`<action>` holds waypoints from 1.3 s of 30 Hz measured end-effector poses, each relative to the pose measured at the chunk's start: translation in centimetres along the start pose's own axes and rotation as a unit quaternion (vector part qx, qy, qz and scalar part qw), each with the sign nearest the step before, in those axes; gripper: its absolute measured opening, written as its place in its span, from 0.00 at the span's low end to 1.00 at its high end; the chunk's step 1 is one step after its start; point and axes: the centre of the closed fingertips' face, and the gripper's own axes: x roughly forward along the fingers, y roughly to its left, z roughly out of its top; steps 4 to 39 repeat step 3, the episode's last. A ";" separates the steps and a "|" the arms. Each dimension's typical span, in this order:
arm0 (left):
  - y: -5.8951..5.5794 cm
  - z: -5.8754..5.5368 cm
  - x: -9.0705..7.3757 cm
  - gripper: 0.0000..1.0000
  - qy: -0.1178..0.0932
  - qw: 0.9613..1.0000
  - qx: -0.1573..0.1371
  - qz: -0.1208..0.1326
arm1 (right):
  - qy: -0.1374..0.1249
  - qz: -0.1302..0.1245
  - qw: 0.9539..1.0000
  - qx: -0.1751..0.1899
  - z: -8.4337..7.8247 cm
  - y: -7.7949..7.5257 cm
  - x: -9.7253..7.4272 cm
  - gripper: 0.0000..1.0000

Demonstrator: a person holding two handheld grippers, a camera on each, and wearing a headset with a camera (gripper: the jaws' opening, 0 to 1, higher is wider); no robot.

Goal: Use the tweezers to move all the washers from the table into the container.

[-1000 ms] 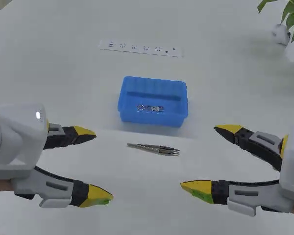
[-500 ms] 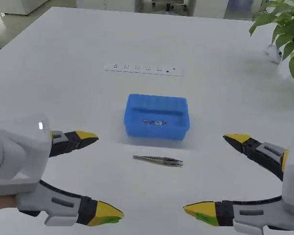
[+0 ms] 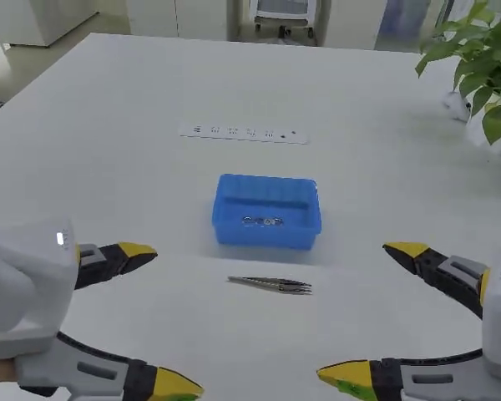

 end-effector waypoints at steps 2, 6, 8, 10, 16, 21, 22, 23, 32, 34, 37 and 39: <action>-0.1 -0.1 0.1 0.99 0.001 1.000 -0.001 0.000 | 0.000 0.001 1.000 -0.003 -0.1 0.1 -0.2 1.00; -0.1 -0.1 0.1 0.99 0.001 1.000 -0.001 0.001 | 0.003 0.001 1.000 -0.003 -0.2 0.2 -0.2 1.00; -0.1 -0.1 0.1 0.99 0.001 1.000 -0.001 0.001 | 0.003 0.001 1.000 -0.003 -0.2 0.2 -0.2 1.00; -0.1 -0.1 0.1 0.99 0.001 1.000 -0.001 0.001 | 0.003 0.001 1.000 -0.003 -0.2 0.2 -0.2 1.00; -0.1 -0.1 0.1 0.99 0.001 1.000 -0.001 0.001 | 0.003 0.001 1.000 -0.003 -0.2 0.2 -0.2 1.00; -0.1 -0.1 0.1 0.99 0.001 1.000 -0.001 0.001 | 0.003 0.001 1.000 -0.003 -0.2 0.2 -0.2 1.00; -0.1 -0.1 0.1 0.99 0.001 1.000 -0.001 0.001 | 0.003 0.001 1.000 -0.003 -0.2 0.2 -0.2 1.00; -0.1 -0.1 0.1 0.99 0.001 1.000 -0.001 0.001 | 0.003 0.001 1.000 -0.003 -0.2 0.2 -0.2 1.00; -0.1 -0.1 0.1 0.99 0.001 1.000 -0.001 0.001 | 0.003 0.001 1.000 -0.003 -0.2 0.2 -0.2 1.00; -0.1 -0.1 0.1 0.99 0.001 1.000 -0.001 0.001 | 0.003 0.001 1.000 -0.003 -0.2 0.2 -0.2 1.00; -0.1 -0.1 0.1 0.99 0.001 1.000 -0.001 0.001 | 0.003 0.001 1.000 -0.003 -0.2 0.2 -0.2 1.00; -0.1 -0.1 0.1 0.99 0.001 1.000 -0.001 0.001 | 0.003 0.001 1.000 -0.003 -0.2 0.2 -0.2 1.00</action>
